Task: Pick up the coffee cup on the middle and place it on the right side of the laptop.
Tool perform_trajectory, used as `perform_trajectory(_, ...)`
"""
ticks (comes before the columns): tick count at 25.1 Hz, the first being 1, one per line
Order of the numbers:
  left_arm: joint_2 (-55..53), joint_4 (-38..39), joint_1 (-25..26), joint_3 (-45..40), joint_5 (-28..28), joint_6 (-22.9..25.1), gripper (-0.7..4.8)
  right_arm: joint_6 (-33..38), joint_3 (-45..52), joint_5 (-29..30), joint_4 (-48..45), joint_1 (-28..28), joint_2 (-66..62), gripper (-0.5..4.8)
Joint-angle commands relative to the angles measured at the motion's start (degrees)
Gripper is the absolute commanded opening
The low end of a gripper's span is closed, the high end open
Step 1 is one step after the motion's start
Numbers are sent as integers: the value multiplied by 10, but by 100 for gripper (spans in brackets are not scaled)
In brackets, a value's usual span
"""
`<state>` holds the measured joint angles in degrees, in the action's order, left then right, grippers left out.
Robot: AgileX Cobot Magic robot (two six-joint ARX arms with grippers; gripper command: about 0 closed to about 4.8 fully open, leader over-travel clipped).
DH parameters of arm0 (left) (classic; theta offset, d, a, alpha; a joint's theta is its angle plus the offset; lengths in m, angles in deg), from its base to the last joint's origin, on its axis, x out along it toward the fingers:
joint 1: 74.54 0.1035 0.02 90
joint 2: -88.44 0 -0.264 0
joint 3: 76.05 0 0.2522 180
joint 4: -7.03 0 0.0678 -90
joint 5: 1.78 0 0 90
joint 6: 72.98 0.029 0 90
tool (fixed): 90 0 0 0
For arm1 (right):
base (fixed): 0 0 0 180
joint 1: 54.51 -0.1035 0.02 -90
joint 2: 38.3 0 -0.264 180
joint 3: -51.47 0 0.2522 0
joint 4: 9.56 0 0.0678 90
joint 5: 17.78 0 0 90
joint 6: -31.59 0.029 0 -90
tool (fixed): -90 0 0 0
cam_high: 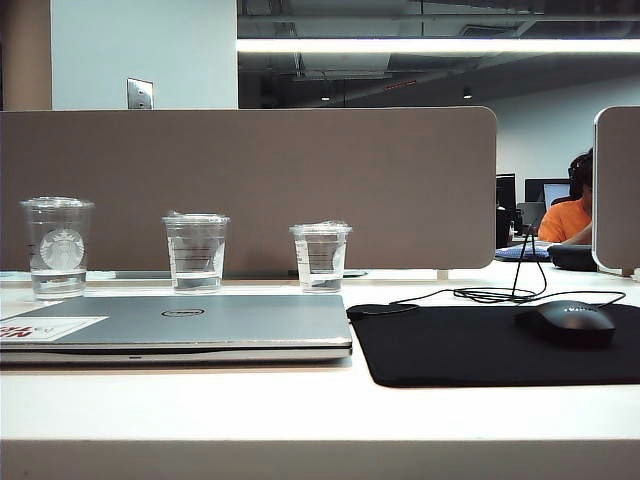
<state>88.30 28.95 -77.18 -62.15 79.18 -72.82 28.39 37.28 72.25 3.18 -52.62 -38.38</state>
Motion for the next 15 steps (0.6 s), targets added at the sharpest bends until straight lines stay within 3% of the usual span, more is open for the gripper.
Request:
perform_trajectory(1,0,-22,1,3,5,-24,-6,2,3,0,-14,0,1,-4)
perform_trajectory(7,0,-55,1,8,52,-23,-6,9,3,2,-6,0,1,-4)
perform_trajectory(8,0,-55,1,12,54,-23,-6,26,3,2,-9,0,1,-4)
perform_trajectory(11,-2,-52,1,70,52,-5,-6,194,-18,-45,-23,0,-3,-5)
perform_trajectory(15,-59,-45,0,163,54,9,-6,212,-81,-15,-21,0,-33,-5)
